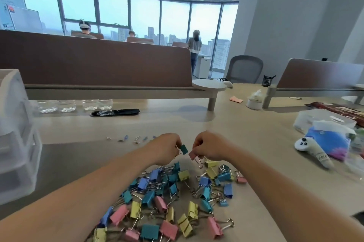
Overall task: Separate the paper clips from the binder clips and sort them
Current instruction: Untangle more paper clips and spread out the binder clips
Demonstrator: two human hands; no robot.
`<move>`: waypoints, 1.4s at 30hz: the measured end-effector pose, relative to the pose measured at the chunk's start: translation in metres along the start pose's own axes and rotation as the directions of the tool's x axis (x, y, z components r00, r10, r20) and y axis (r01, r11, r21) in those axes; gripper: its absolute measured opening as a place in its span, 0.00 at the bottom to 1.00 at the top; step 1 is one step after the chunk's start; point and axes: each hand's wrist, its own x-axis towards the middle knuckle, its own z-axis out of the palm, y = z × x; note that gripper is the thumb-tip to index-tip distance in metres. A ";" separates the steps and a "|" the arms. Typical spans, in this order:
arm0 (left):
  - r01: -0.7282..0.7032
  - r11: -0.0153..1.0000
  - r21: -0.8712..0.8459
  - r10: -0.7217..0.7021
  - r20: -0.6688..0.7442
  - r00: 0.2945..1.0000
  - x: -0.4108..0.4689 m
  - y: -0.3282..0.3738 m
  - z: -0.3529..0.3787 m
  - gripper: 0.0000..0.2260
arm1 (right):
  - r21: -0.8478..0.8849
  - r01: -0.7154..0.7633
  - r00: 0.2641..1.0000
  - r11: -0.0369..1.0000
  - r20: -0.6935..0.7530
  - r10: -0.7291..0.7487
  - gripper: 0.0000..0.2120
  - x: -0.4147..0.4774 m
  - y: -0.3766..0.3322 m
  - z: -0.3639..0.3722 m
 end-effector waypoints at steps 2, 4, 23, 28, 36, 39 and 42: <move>-0.010 1.000 0.002 0.010 0.018 1.000 0.006 0.008 0.006 0.09 | -0.004 -0.016 1.000 1.000 0.016 0.016 0.08 -0.001 0.006 -0.002; -0.030 0.999 0.010 0.030 0.049 0.998 0.008 0.013 0.010 0.10 | -0.015 -0.035 0.999 0.999 0.032 0.036 0.06 -0.001 0.011 -0.002; -0.117 0.993 0.035 0.107 0.215 0.971 -0.006 0.030 0.006 0.14 | -0.017 -0.038 0.994 0.999 0.099 0.039 0.09 -0.010 0.018 0.001; -0.123 0.992 0.035 0.117 0.140 0.983 -0.008 0.030 0.003 0.11 | -0.011 -0.010 0.999 1.000 0.051 0.010 0.11 -0.017 0.015 -0.005; -0.131 0.991 -0.013 0.132 0.087 0.987 -0.005 0.032 0.001 0.08 | -0.049 0.015 0.999 0.999 -0.027 -0.016 0.15 -0.018 0.017 -0.009; -0.153 0.988 0.013 0.151 0.076 0.986 -0.004 0.030 0.002 0.12 | -0.060 0.006 0.998 0.998 -0.055 -0.009 0.16 -0.017 0.017 -0.008; -0.133 0.991 0.023 0.132 0.046 0.990 -0.004 0.026 0.004 0.15 | -0.051 -0.011 0.998 0.999 -0.070 0.008 0.15 -0.015 0.019 -0.005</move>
